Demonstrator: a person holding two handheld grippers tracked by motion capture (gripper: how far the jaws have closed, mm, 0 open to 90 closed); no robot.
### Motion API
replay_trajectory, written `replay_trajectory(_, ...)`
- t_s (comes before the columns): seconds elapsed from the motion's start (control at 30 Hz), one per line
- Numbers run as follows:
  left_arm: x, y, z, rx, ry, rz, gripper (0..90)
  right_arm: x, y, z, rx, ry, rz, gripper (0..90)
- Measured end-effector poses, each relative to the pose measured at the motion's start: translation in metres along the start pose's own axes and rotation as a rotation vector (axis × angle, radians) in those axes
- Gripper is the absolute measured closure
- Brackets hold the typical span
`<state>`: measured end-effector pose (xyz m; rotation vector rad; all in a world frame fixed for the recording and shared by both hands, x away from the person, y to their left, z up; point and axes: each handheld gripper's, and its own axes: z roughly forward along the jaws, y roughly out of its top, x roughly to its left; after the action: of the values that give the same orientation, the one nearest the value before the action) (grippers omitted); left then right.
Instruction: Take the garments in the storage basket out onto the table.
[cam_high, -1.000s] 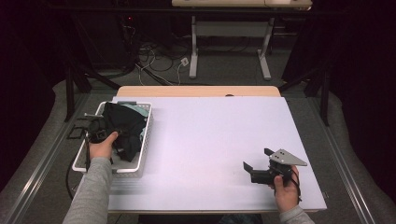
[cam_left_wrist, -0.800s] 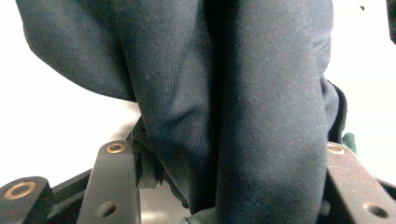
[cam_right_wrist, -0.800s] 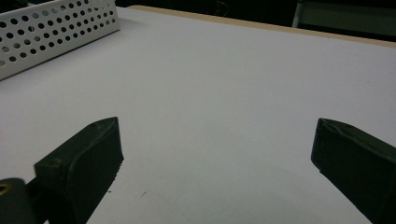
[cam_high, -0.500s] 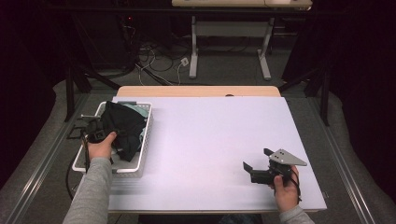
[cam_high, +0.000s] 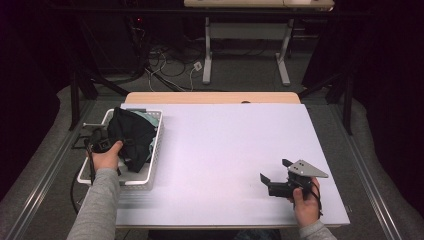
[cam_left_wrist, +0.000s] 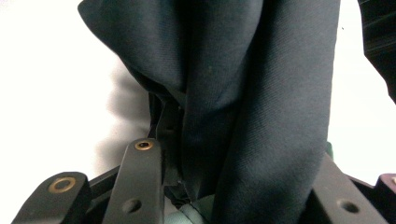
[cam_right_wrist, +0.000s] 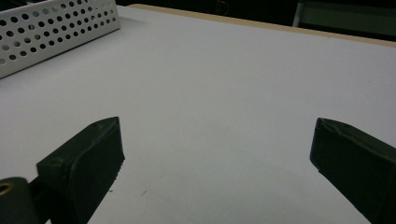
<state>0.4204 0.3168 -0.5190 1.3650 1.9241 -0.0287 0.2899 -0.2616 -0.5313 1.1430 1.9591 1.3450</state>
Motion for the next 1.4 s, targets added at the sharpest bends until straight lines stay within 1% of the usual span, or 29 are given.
replay_trajectory(0.17, -0.001, 0.000, -0.003, -0.007, 0.003, 0.011, 64.1, 0.000, 0.000, 0.000, 0.000, 0.000, -0.004, 2.5)
replay_trajectory(0.2, -0.001, 0.000, -0.003, -0.016, 0.000, 0.010, 64.2, 0.000, 0.000, 0.000, 0.000, -0.002, -0.004, 2.5)
replay_trajectory(0.3, -0.002, -0.001, -0.004, -0.017, 0.000, 0.016, 64.4, 0.000, 0.000, 0.000, 0.000, -0.002, -0.005, 2.5)
replay_trajectory(0.33, -0.002, -0.001, -0.005, -0.026, -0.003, 0.017, 64.6, 0.000, 0.000, 0.000, 0.000, -0.002, -0.006, 2.5)
replay_trajectory(0.37, -0.002, -0.001, -0.005, -0.032, -0.001, 0.020, 64.6, 0.000, 0.000, 0.000, 0.000, -0.002, -0.005, 2.5)
replay_trajectory(0.4, -0.002, -0.001, -0.006, -0.028, -0.002, 0.024, 64.7, 0.000, 0.000, 0.000, 0.001, -0.002, -0.004, 2.5)
replay_trajectory(0.43, -0.002, -0.001, -0.009, -0.026, -0.003, 0.041, 64.8, 0.000, 0.000, 0.000, 0.001, -0.003, -0.004, 2.5)
replay_trajectory(0.47, -0.002, -0.001, -0.009, -0.026, -0.003, 0.041, 64.9, 0.000, 0.000, 0.000, 0.001, -0.003, -0.004, 2.5)
replay_trajectory(0.5, -0.004, -0.001, -0.011, -0.041, 0.003, 0.055, 65.0, 0.000, 0.000, 0.000, 0.000, -0.003, -0.004, 2.5)
replay_trajectory(0.63, -0.006, -0.001, -0.015, -0.048, 0.001, 0.071, 65.3, 0.000, 0.000, 0.000, 0.005, -0.006, -0.004, 2.6)
replay_trajectory(0.67, -0.006, -0.002, -0.016, -0.063, 0.000, 0.070, 65.3, 0.000, 0.000, 0.000, 0.002, -0.004, -0.007, 2.6)
replay_trajectory(0.77, -0.008, -0.002, -0.019, -0.079, -0.002, 0.080, 65.5, 0.000, 0.000, 0.000, -0.002, -0.004, -0.003, 2.6)
replay_trajectory(0.8, -0.007, -0.002, -0.021, -0.080, -0.006, 0.085, 65.5, 0.000, 0.000, 0.000, -0.002, -0.004, -0.003, 2.6)
replay_trajectory(0.93, -0.007, -0.002, -0.026, -0.093, -0.027, 0.081, 65.7, 0.000, 0.000, 0.000, 0.003, -0.006, -0.007, 2.6)
replay_trajectory(1.23, -0.009, -0.004, -0.039, -0.142, -0.062, 0.099, 66.0, 0.000, 0.000, 0.000, -0.001, -0.008, 0.004, 2.6)
replay_trajectory(1.27, -0.010, -0.004, -0.041, -0.149, -0.069, 0.103, 66.0, 0.000, 0.000, 0.000, -0.001, -0.008, 0.005, 2.6)
replay_trajectory(1.33, -0.012, -0.004, -0.044, -0.159, -0.067, 0.118, 66.1, 0.000, -0.001, 0.000, -0.001, -0.009, 0.003, 2.6)
replay_trajectory(1.4, -0.013, -0.005, -0.048, -0.168, -0.078, 0.129, 66.1, 0.000, -0.001, -0.001, -0.001, -0.010, 0.004, 2.6)
